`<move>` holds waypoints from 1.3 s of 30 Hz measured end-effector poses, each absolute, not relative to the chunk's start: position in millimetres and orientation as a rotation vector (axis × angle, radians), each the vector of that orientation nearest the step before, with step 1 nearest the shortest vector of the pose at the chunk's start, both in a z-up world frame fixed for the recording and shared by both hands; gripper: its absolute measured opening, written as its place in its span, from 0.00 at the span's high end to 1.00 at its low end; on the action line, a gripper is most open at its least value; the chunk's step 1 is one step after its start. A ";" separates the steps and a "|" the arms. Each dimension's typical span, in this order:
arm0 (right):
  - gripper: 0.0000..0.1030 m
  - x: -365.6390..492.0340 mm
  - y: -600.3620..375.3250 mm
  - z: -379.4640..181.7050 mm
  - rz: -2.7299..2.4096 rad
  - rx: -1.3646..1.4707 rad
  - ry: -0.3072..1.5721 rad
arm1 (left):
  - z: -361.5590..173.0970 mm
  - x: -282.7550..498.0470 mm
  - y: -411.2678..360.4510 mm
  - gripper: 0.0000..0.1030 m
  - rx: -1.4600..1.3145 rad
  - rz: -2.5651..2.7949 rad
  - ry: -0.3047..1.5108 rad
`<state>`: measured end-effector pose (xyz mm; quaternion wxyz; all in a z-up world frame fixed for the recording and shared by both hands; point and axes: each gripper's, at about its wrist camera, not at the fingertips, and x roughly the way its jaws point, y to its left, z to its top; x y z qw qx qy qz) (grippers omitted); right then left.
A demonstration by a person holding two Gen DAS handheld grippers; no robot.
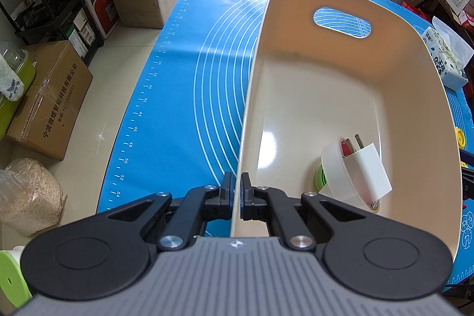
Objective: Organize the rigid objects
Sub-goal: 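Move the right tool to the red toy figure and grasp it, then carry the red toy figure into the basket and release it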
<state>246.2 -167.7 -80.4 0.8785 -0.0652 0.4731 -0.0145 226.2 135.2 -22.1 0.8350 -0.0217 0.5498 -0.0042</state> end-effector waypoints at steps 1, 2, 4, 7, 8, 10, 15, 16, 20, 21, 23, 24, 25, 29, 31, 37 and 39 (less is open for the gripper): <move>0.49 245.5 -167.2 -81.1 -0.043 -0.151 0.978 | -22.2 226.0 135.2 0.95 -0.044 -0.009 1.164; 0.53 244.2 -166.1 -80.8 -0.037 -0.160 0.972 | -22.2 226.0 135.1 0.95 -0.044 -0.008 1.164; 0.63 242.8 -165.6 -79.8 -0.032 -0.173 0.967 | -22.2 226.1 135.4 0.95 -0.044 -0.008 1.164; 0.64 239.2 -167.3 -76.5 -0.016 -0.164 0.961 | -22.2 226.1 135.4 0.95 -0.045 -0.008 1.164; 0.64 237.1 -166.5 -74.9 -0.018 -0.167 0.951 | -22.2 226.1 135.2 0.95 -0.045 -0.008 1.164; 0.64 232.5 -165.5 -70.8 -0.019 -0.175 0.927 | -22.2 226.1 135.4 0.95 -0.044 -0.008 1.164; 0.64 223.0 -161.7 -57.4 0.000 -0.169 0.880 | -22.2 226.2 135.1 0.95 -0.044 -0.008 1.164; 0.64 221.6 -160.6 -54.7 0.002 -0.169 0.872 | -22.2 226.2 135.3 0.95 -0.044 -0.008 1.164; 0.64 217.1 -155.5 -43.5 0.007 -0.177 0.836 | -22.2 226.2 135.4 0.95 -0.046 -0.009 1.165; 0.64 216.3 -154.1 -40.7 0.008 -0.180 0.829 | -22.2 226.2 135.2 0.95 -0.046 -0.009 1.165; 0.64 214.5 -152.3 -34.7 0.012 -0.178 0.813 | -22.2 226.2 135.1 0.95 -0.045 -0.009 1.164; 0.64 213.3 -151.2 -31.7 0.013 -0.177 0.805 | -22.2 226.1 135.3 0.95 -0.046 -0.009 1.165; 0.64 212.4 -150.3 -28.6 0.014 -0.175 0.797 | -22.2 226.1 135.3 0.95 -0.046 -0.009 1.165; 0.64 208.5 -144.8 -14.9 0.020 -0.173 0.765 | -22.0 226.4 134.8 0.95 -0.047 -0.008 1.165; 0.64 206.4 -139.2 -6.0 0.036 -0.175 0.741 | -22.1 226.3 135.2 0.95 -0.047 -0.008 1.165; 0.64 205.1 -116.3 25.3 0.090 -0.163 0.664 | -22.1 226.4 134.9 0.95 -0.047 -0.008 1.165; 0.64 206.6 -106.5 34.3 0.115 -0.162 0.639 | -22.1 226.5 134.8 0.95 -0.046 -0.007 1.165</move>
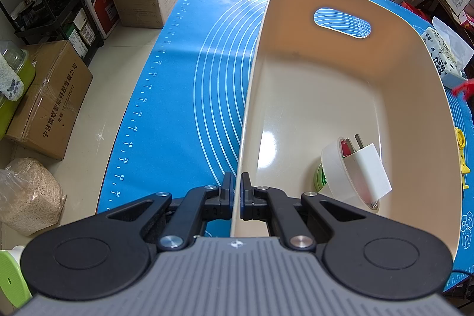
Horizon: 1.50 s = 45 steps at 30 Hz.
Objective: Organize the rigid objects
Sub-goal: 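Carry the red toy figure into the basket and release it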
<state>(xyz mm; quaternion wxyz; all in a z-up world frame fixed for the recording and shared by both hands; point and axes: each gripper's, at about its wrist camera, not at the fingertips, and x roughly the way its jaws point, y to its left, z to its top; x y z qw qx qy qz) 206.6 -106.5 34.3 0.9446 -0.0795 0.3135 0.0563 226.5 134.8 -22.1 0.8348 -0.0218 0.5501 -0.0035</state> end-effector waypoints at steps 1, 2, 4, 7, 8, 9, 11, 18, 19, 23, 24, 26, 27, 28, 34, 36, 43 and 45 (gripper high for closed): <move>0.64 207.2 -101.2 38.2 0.128 -0.162 0.628 | -22.1 226.4 134.8 0.95 -0.046 -0.007 1.165; 0.64 207.8 -95.8 41.6 0.144 -0.161 0.620 | -22.1 226.3 134.9 0.95 -0.045 -0.007 1.165; 0.64 209.3 -85.3 46.9 0.172 -0.159 0.602 | -21.9 226.1 135.0 0.95 -0.044 -0.005 1.165; 0.64 213.6 -67.7 49.5 0.214 -0.161 0.596 | -21.6 226.2 134.9 0.95 -0.043 -0.004 1.165; 0.64 215.5 -61.6 49.2 0.228 -0.163 0.599 | -21.6 226.1 135.1 0.95 -0.043 -0.004 1.165; 0.64 217.4 -55.1 48.3 0.241 -0.165 0.601 | -21.4 225.9 135.5 0.95 -0.042 -0.004 1.165; 0.64 220.9 -43.5 46.0 0.269 -0.169 0.609 | -21.4 225.9 135.5 0.95 -0.042 -0.003 1.165; 0.64 231.4 1.0 25.2 0.343 -0.179 0.692 | -20.8 225.9 136.4 0.95 -0.039 -0.002 1.166; 0.64 232.9 5.7 20.1 0.354 -0.177 0.711 | -20.7 225.9 135.2 0.95 -0.038 -0.002 1.166; 0.64 236.2 22.4 1.1 0.382 -0.175 0.769 | -20.9 225.7 136.1 0.95 -0.037 -0.002 1.166; 0.64 236.9 25.6 -2.0 0.388 -0.175 0.781 | -20.9 225.8 135.8 0.95 -0.037 -0.002 1.166; 0.64 238.7 28.9 -7.8 0.396 -0.179 0.808 | -20.9 225.8 135.7 0.95 -0.036 -0.001 1.166; 0.64 239.9 31.5 -10.0 0.397 -0.185 0.819 | -21.0 225.7 135.1 0.95 -0.035 -0.001 1.166; 0.64 240.8 33.0 -12.5 0.401 -0.189 0.832 | -21.0 225.7 135.1 0.95 -0.034 -0.001 1.166; 0.64 249.1 39.0 -26.2 0.408 -0.207 0.925 | -21.1 225.8 135.3 0.95 -0.034 -0.001 1.166; 0.64 249.1 40.0 -26.9 0.416 -0.209 0.934 | -21.1 225.8 135.3 0.95 -0.033 0.000 1.166; 0.46 247.3 14.2 -15.0 0.426 -0.105 0.929 | -21.2 225.8 135.1 0.94 -0.033 0.000 1.166; 0.44 246.4 1.9 -6.1 0.423 -0.066 0.906 | -21.1 226.3 135.3 0.94 -0.033 0.000 1.166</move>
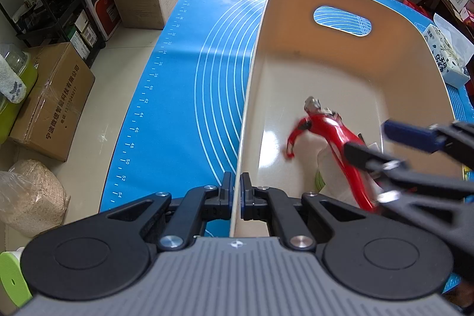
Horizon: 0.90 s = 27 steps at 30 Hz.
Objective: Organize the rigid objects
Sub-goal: 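Carry the red toy figure into the basket and release it, then move the right tool to the second white charger and grasp it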
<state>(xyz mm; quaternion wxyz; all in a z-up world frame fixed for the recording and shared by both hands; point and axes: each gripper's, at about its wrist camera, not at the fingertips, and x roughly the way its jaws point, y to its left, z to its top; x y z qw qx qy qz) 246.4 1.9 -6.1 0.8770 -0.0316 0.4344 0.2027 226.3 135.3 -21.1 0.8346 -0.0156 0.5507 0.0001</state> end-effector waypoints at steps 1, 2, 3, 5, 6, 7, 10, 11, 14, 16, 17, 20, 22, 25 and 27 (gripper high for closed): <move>0.43 245.3 -4.6 -1.2 0.415 -0.055 0.890 | -21.1 226.3 135.9 0.94 -0.034 0.000 1.166; 0.42 243.7 -10.6 3.4 0.404 -0.049 0.873 | -21.0 226.5 136.0 0.94 -0.034 0.000 1.167; 0.42 242.6 -17.1 8.4 0.394 -0.045 0.856 | -20.9 226.8 135.9 0.94 -0.033 0.000 1.167; 0.41 240.0 -32.2 17.8 0.368 -0.039 0.822 | -20.9 226.6 135.9 0.94 -0.032 0.001 1.167; 0.41 238.6 -40.6 22.1 0.350 -0.036 0.805 | -20.9 226.5 136.2 0.94 -0.032 0.001 1.167; 0.40 238.3 -48.6 26.0 0.329 -0.036 0.790 | -21.1 226.4 136.3 0.94 -0.033 0.001 1.167; 0.40 239.9 -75.2 29.5 0.249 -0.050 0.773 | -21.0 226.4 135.4 0.94 -0.032 0.001 1.167; 0.40 242.2 -85.7 29.3 0.220 -0.051 0.776 | -21.0 226.4 136.0 0.94 -0.032 0.001 1.167; 0.40 246.3 -111.7 23.3 0.139 -0.036 0.780 | -21.1 226.5 135.8 0.94 -0.035 0.000 1.167; 0.40 248.4 -126.2 15.0 0.092 -0.036 0.777 | -21.1 226.9 135.0 0.94 -0.033 0.001 1.167; 0.40 250.5 -131.8 9.8 0.076 -0.033 0.782 | -21.2 226.9 135.4 0.94 -0.032 0.001 1.167; 0.40 258.6 -145.1 -7.9 0.049 -0.035 0.810 | -21.0 227.2 135.4 0.94 -0.034 0.001 1.167; 0.40 265.2 -149.6 -20.9 0.032 -0.054 0.828 | -20.6 227.2 135.2 0.94 -0.032 0.001 1.167; 0.40 270.6 -150.8 -36.9 0.016 -0.050 0.846 | -20.5 227.1 135.3 0.94 -0.031 0.001 1.167; 0.40 278.4 -151.0 -45.8 0.010 -0.041 0.857 | -20.6 227.2 135.0 0.94 -0.032 0.001 1.167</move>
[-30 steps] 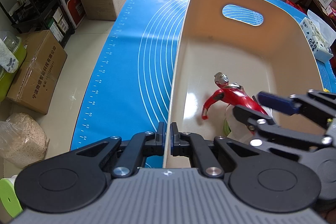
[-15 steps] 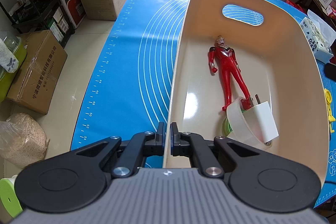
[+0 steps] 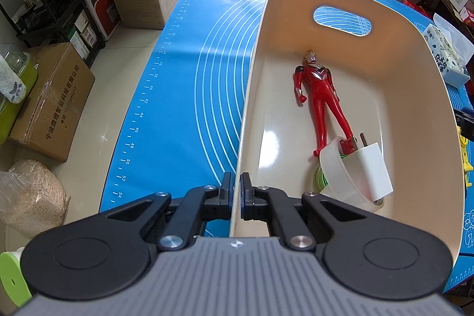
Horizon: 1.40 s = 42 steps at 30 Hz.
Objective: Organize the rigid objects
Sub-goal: 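Move the right tool to the second white charger and grasp it, then carry the white charger into the basket and release it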
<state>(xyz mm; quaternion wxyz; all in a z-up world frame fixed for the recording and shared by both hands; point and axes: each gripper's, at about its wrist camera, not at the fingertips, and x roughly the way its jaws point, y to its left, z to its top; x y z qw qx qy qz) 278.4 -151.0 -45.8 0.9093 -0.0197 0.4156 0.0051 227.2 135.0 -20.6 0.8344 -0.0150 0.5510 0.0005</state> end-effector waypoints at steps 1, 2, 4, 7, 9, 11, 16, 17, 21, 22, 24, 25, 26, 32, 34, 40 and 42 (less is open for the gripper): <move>0.40 282.0 -150.4 -49.6 0.010 -0.045 0.860 | -20.6 227.1 134.6 0.94 -0.031 0.001 1.167; 0.40 284.8 -148.9 -52.3 0.009 -0.054 0.859 | -20.6 227.2 135.0 0.94 -0.031 0.001 1.167; 0.40 291.2 -145.6 -56.5 0.015 -0.070 0.857 | -20.6 227.1 135.0 0.94 -0.031 0.002 1.167; 0.40 302.3 -140.8 -64.0 0.015 -0.089 0.874 | -20.6 227.3 135.2 0.94 -0.033 0.001 1.167; 0.40 309.1 -138.2 -68.6 0.006 -0.091 0.891 | -20.7 227.1 134.9 0.94 -0.031 0.001 1.167; 0.40 315.4 -135.4 -74.4 -0.008 -0.097 0.910 | -20.6 227.1 134.7 0.94 -0.031 0.001 1.167; 0.40 326.0 -128.6 -87.8 -0.034 -0.114 0.955 | -20.8 227.4 134.1 0.94 -0.031 0.002 1.167; 0.41 328.0 -129.3 -90.6 -0.041 -0.107 0.962 | -20.9 227.3 133.9 0.94 -0.031 0.002 1.167; 0.44 331.2 -133.6 -98.1 -0.063 -0.071 0.962 | -21.0 227.5 134.1 0.94 -0.028 0.003 1.167; 0.45 331.3 -134.8 -98.6 -0.064 -0.058 0.958 | -21.0 227.7 133.6 0.94 -0.027 0.004 1.167; 0.49 331.8 -137.1 -98.7 -0.060 -0.026 0.959 | -20.9 227.3 132.4 0.94 -0.024 0.005 1.166; 0.56 332.5 -137.7 -98.5 -0.048 -0.011 0.960 | -20.9 227.4 132.5 0.94 -0.022 0.006 1.166; 0.60 332.8 -136.3 -98.3 -0.047 -0.011 0.960 | -21.0 227.5 132.4 0.94 -0.021 0.007 1.166; 0.69 326.7 -135.9 -99.2 -0.051 -0.014 0.939 | -20.9 227.8 132.0 0.94 -0.021 0.007 1.166; 0.69 322.4 -135.3 -98.0 -0.062 -0.029 0.924 | -21.0 227.6 131.8 0.94 -0.020 0.007 1.166; 0.69 307.8 -139.2 -83.2 -0.063 -0.004 0.886 | -21.0 227.8 131.7 0.94 -0.020 0.007 1.166; 0.69 302.0 -140.8 -76.5 -0.053 0.004 0.875 | -21.0 227.6 131.8 0.94 -0.020 0.007 1.166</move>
